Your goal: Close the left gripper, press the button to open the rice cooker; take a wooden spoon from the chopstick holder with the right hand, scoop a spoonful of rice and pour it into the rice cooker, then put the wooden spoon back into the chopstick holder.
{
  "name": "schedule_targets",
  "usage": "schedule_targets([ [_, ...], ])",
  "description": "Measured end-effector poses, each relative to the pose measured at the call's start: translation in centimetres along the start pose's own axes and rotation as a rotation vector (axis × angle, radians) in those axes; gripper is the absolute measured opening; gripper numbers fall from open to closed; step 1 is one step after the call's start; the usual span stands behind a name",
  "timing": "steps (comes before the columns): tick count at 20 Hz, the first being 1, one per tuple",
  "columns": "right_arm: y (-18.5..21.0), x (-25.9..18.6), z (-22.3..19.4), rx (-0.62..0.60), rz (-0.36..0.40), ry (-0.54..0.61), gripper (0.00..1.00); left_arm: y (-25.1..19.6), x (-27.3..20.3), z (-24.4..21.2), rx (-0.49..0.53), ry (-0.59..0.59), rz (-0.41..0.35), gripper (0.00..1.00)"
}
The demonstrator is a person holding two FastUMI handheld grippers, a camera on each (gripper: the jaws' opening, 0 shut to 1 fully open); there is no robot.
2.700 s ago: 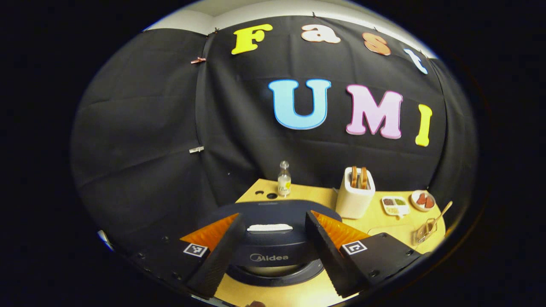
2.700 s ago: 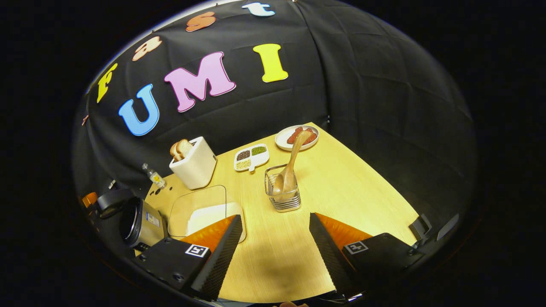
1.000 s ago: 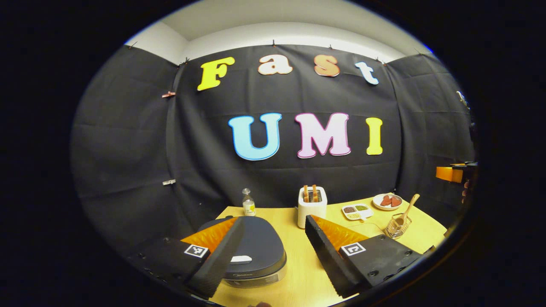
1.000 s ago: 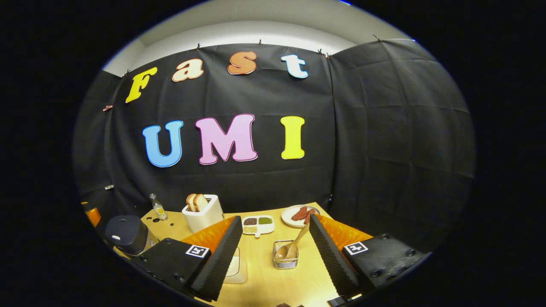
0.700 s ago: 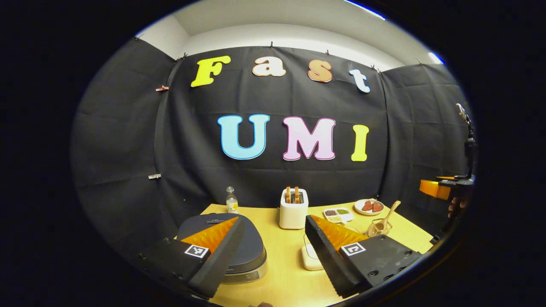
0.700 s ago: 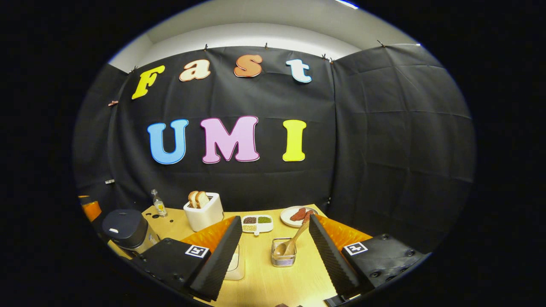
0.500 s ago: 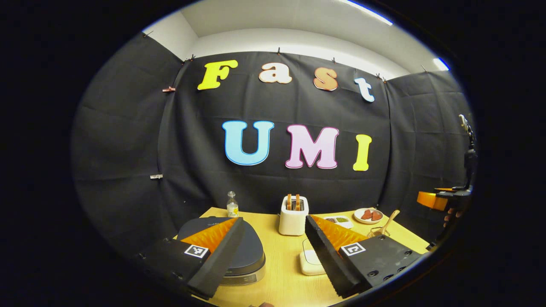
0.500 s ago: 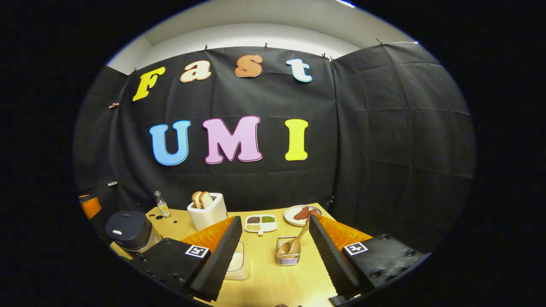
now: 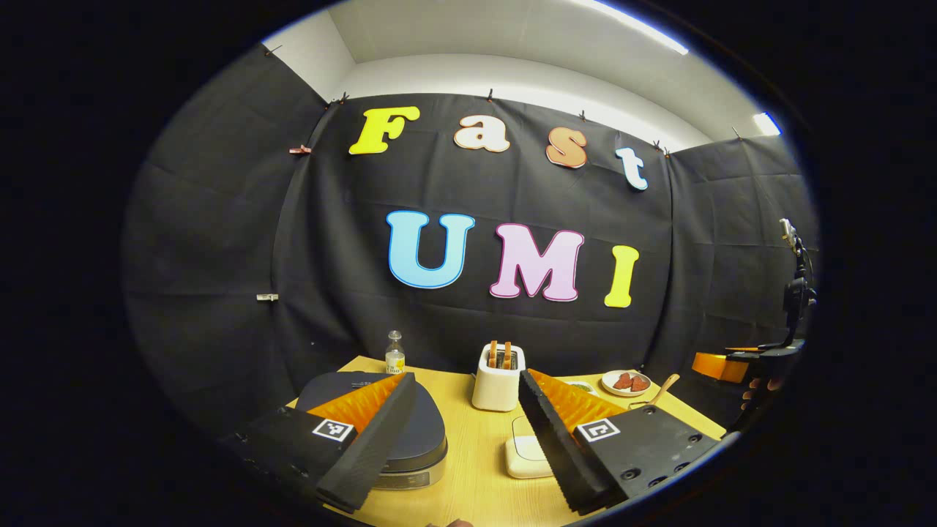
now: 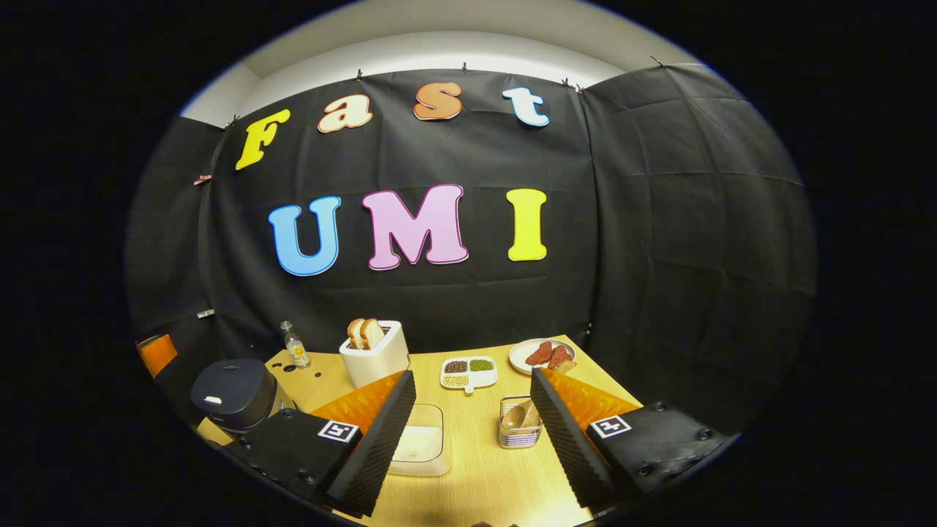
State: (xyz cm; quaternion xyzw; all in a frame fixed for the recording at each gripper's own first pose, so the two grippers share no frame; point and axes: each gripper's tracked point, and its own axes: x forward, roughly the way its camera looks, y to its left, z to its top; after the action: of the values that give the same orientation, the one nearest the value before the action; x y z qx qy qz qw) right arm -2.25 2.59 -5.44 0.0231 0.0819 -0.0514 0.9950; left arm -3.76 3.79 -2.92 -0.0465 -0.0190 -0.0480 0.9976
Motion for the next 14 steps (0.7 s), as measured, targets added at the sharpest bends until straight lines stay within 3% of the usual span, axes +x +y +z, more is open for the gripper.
schedule_targets([
  [7,0.7,0.2,0.0,0.007,0.009,-0.004,0.99,0.2,0.4,0.2,0.037,-0.021,0.018,0.95],
  [14,1.0,0.1,-0.9,0.014,0.007,0.024,0.99,-0.8,0.1,-1.4,0.087,0.019,-0.017,0.95],
])
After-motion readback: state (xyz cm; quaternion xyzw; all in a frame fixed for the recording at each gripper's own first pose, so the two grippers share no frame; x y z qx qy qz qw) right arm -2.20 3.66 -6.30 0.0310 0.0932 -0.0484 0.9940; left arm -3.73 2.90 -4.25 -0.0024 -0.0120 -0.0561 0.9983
